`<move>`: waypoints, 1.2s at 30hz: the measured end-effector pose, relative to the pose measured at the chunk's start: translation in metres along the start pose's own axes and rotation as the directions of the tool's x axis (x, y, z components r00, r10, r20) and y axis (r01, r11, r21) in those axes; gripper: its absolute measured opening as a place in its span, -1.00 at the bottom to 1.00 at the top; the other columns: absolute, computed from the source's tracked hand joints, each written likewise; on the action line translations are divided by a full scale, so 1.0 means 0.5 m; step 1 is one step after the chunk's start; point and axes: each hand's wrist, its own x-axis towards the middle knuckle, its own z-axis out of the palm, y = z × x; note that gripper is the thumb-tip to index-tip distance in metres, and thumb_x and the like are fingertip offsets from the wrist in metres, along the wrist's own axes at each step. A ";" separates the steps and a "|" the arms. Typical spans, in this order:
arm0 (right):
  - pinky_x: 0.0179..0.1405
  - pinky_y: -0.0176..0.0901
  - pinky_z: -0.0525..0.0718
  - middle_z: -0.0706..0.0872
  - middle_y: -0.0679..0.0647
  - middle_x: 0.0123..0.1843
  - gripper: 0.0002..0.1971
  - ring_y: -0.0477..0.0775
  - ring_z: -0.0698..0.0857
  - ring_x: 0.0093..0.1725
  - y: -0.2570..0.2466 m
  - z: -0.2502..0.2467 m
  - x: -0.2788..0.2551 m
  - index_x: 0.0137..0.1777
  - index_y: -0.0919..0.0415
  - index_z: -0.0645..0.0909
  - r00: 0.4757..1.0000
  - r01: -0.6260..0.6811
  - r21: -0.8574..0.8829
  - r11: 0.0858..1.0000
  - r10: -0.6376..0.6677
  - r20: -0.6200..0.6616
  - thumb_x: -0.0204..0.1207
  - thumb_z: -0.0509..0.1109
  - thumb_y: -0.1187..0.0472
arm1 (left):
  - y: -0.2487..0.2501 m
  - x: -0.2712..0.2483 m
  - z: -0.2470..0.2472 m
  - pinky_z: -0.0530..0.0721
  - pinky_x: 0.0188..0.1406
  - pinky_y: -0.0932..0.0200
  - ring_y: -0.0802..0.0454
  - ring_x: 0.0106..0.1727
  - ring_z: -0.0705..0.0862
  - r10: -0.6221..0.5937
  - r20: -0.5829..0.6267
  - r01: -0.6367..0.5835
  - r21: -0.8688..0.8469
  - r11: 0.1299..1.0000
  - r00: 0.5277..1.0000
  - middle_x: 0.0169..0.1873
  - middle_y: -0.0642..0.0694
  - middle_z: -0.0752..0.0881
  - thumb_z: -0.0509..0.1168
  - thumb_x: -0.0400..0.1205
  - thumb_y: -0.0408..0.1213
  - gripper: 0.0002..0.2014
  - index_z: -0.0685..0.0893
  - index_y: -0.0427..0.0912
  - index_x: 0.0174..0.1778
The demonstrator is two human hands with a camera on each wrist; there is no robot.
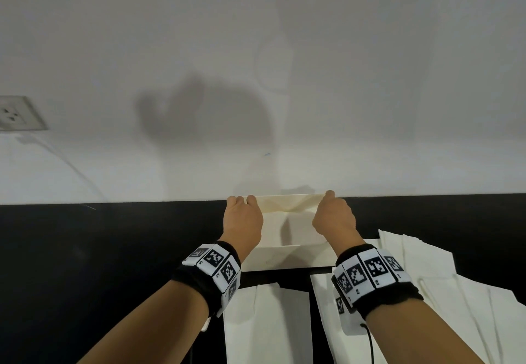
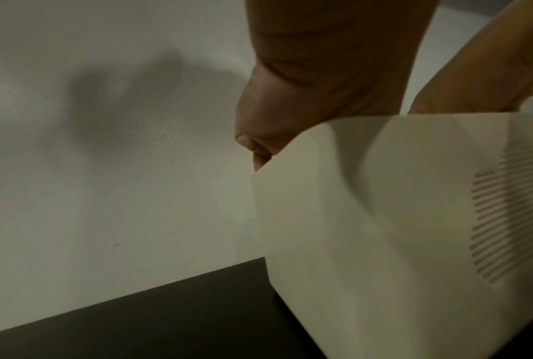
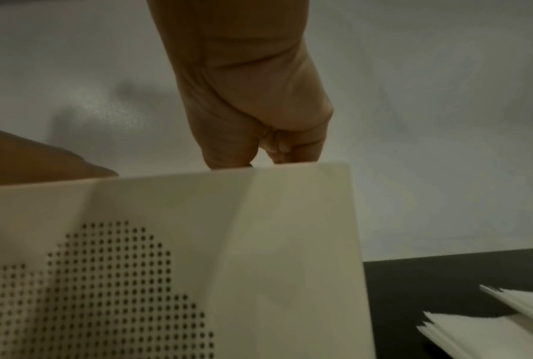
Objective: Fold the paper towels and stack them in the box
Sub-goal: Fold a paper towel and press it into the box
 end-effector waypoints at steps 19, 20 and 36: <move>0.01 -0.15 0.63 0.65 0.22 0.21 -0.73 0.17 0.69 0.17 0.005 0.018 -0.012 0.21 0.36 0.57 0.994 0.083 -0.154 0.985 -0.072 0.080 0.60 0.14 0.46 | 0.001 0.003 0.003 -0.06 0.56 -0.24 -0.17 0.41 0.38 0.012 0.070 -0.014 0.025 1.000 0.998 0.00 -0.02 0.71 0.15 0.65 -0.22 -0.72 0.56 -0.11 0.26; 0.01 -0.15 0.63 0.65 0.22 0.21 -0.73 0.17 0.68 0.17 0.004 0.018 -0.014 0.21 0.36 0.57 0.993 0.095 -0.170 0.981 -0.081 0.089 0.60 0.13 0.46 | 0.001 0.002 0.002 -0.05 0.56 -0.24 -0.17 0.42 0.35 0.011 0.075 -0.014 0.042 0.999 0.997 0.04 -0.04 0.70 0.15 0.65 -0.21 -0.74 0.61 -0.08 0.21; 0.09 -0.17 0.65 0.75 0.05 0.14 -0.78 0.09 0.70 0.13 0.053 -0.030 -0.168 0.13 0.08 0.73 0.974 0.227 0.061 0.972 -0.227 -0.016 0.56 0.34 0.13 | -0.047 -0.178 -0.005 0.51 0.18 0.17 -0.01 0.23 0.53 -0.306 -0.151 0.084 -0.767 0.636 0.940 0.23 -0.08 0.54 0.26 0.64 -0.19 -0.70 0.57 -0.07 0.29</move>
